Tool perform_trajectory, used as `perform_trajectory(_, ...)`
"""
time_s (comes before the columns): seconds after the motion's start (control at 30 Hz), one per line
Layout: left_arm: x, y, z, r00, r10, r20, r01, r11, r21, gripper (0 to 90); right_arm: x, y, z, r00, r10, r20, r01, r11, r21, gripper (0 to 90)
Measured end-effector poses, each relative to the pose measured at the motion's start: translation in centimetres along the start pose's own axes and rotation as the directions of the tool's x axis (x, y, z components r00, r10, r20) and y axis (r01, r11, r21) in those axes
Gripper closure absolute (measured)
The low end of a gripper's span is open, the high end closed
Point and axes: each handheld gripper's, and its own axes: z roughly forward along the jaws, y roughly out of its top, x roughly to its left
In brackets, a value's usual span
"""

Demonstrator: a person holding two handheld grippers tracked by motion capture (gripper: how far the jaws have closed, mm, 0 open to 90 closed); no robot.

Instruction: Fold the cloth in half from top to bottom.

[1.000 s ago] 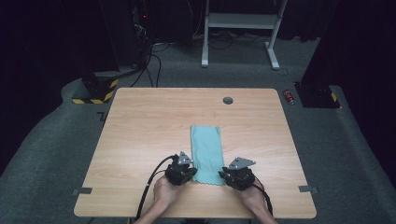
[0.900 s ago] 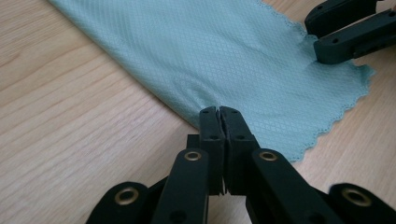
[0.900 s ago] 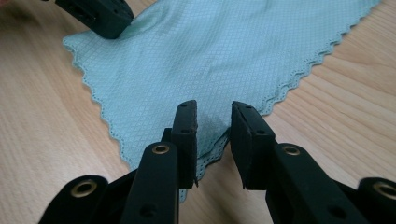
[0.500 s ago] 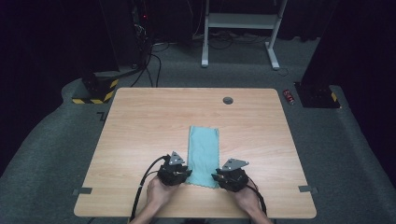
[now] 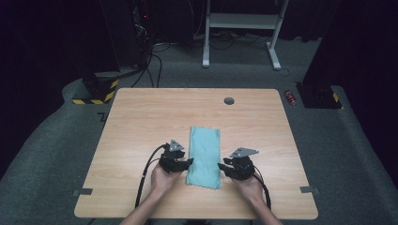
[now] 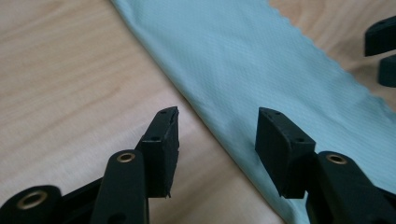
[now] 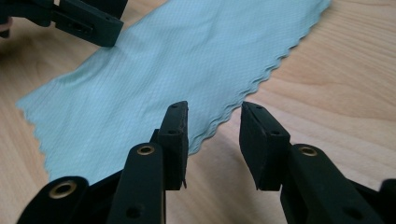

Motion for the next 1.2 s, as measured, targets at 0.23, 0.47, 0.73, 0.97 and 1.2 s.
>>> perform_trajectory(0.23, 1.7, 2.4, 1.5, 0.9992, -0.038, -0.009, 0.038, 0.9992, 0.01, 47.5, -1.7, 1.1, 0.4, 0.9969, 0.076, 0.021, -0.076, 0.997, -0.019, 63.4)
perform_trajectory(0.47, 3.0, 5.0, 2.4, 0.9964, -0.068, -0.051, 0.067, 0.9976, -0.019, 45.5, -2.7, 3.4, 1.6, 0.9937, 0.1, 0.051, -0.099, 0.995, -0.014, 65.9)
perform_trajectory(0.73, 4.2, 6.8, 4.1, 0.9925, -0.094, -0.078, 0.093, 0.9956, -0.013, 47.5, -4.2, 5.2, 3.4, 0.9838, 0.159, 0.082, -0.159, 0.987, -0.014, 67.4)
perform_trajectory(0.97, 4.9, 7.5, 5.5, 0.9881, -0.114, -0.103, 0.114, 0.9934, 0.002, 48.4, -5.8, 6.6, 4.7, 0.9714, 0.202, 0.126, -0.198, 0.979, -0.039, 67.2)
perform_trajectory(1.2, 5.2, 7.8, 6.3, 0.9883, -0.107, -0.109, 0.111, 0.9933, 0.033, 49.7, -6.4, 7.4, 5.7, 0.9664, 0.213, 0.144, -0.21, 0.977, -0.034, 64.3)
